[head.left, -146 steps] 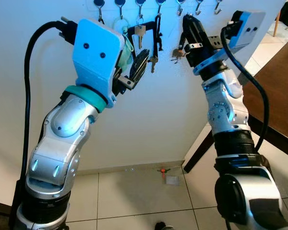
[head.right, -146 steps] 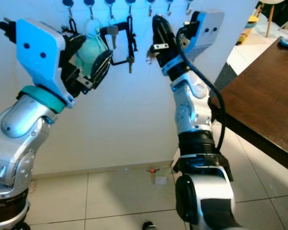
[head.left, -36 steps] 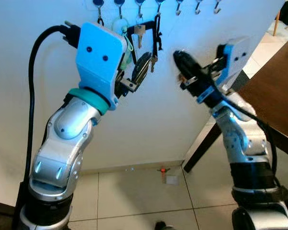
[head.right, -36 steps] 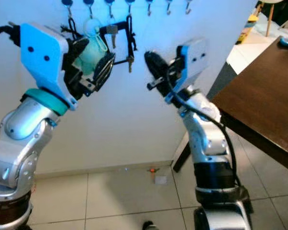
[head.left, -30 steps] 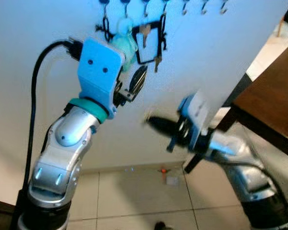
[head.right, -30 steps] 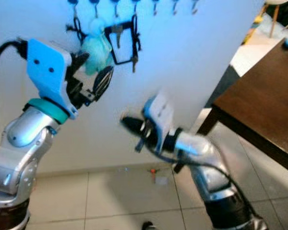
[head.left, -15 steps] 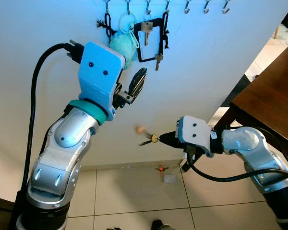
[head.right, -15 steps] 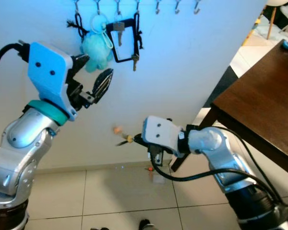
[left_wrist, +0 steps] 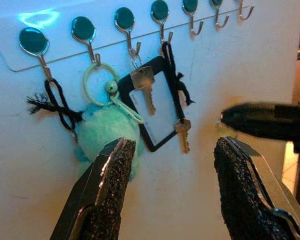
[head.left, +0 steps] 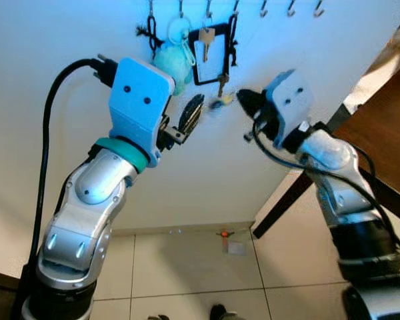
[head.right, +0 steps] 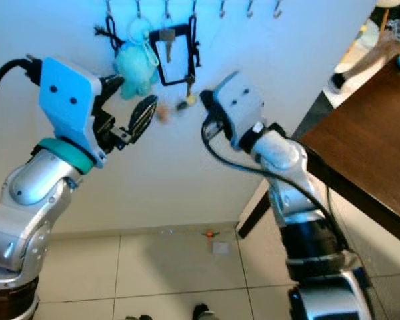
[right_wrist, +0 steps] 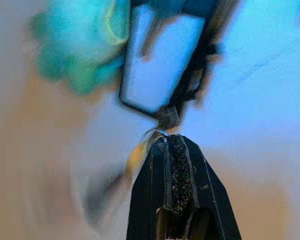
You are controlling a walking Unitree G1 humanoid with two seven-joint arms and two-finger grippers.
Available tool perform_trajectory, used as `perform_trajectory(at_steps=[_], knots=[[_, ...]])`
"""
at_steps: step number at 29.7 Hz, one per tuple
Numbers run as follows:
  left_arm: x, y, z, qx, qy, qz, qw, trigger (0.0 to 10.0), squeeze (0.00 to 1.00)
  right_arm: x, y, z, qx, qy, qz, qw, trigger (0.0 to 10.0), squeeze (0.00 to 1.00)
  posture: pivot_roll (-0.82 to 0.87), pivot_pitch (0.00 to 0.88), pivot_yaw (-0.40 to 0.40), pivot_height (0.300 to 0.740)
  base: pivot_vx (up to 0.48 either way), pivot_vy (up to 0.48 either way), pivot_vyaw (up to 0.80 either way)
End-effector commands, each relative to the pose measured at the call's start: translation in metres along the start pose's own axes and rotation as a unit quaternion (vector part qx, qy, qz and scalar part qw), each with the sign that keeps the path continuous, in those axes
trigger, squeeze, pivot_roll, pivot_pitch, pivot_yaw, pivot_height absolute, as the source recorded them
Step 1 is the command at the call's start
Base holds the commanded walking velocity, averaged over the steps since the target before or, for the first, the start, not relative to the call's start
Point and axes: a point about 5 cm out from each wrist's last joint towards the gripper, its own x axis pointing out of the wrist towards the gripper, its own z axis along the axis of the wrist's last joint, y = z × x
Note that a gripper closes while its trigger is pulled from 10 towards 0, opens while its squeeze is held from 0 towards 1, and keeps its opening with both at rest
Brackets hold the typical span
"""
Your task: Hang keys on a hook
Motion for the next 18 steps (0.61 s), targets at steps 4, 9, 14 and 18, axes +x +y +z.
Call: perform_trajectory(at_steps=[4, 9, 14, 18], knots=[[0.001, 0.000, 0.001, 0.000, -0.003, -0.001, 1.000, 10.0, 0.00, 0.007, -0.004, 0.007, 0.022, -0.030, -0.040, 0.998, 10.0, 0.00, 0.00, 0.141, 0.088, 0.740, 0.000, 0.000, 0.00], [0.001, -0.001, 0.002, -0.002, -0.005, -0.002, 1.000, 10.0, 0.00, 0.017, -0.011, 0.019, 0.038, -0.058, -0.082, 0.994, 10.0, 0.00, -0.01, 0.140, 0.091, 0.740, 0.000, 0.000, 0.00], [0.003, -0.002, 0.003, -0.003, -0.008, -0.003, 1.000, 10.0, 0.00, 0.023, -0.014, 0.030, 0.044, -0.087, -0.100, 0.990, 10.0, 0.00, -0.01, 0.140, 0.091, 0.740, 0.000, 0.000, 0.00], [0.004, -0.002, 0.004, -0.004, -0.009, -0.003, 1.000, 10.0, 0.00, 0.024, -0.015, 0.032, 0.043, -0.092, -0.105, 0.989, 10.0, 0.00, -0.01, 0.140, 0.091, 0.740, 0.000, 0.000, 0.00]])
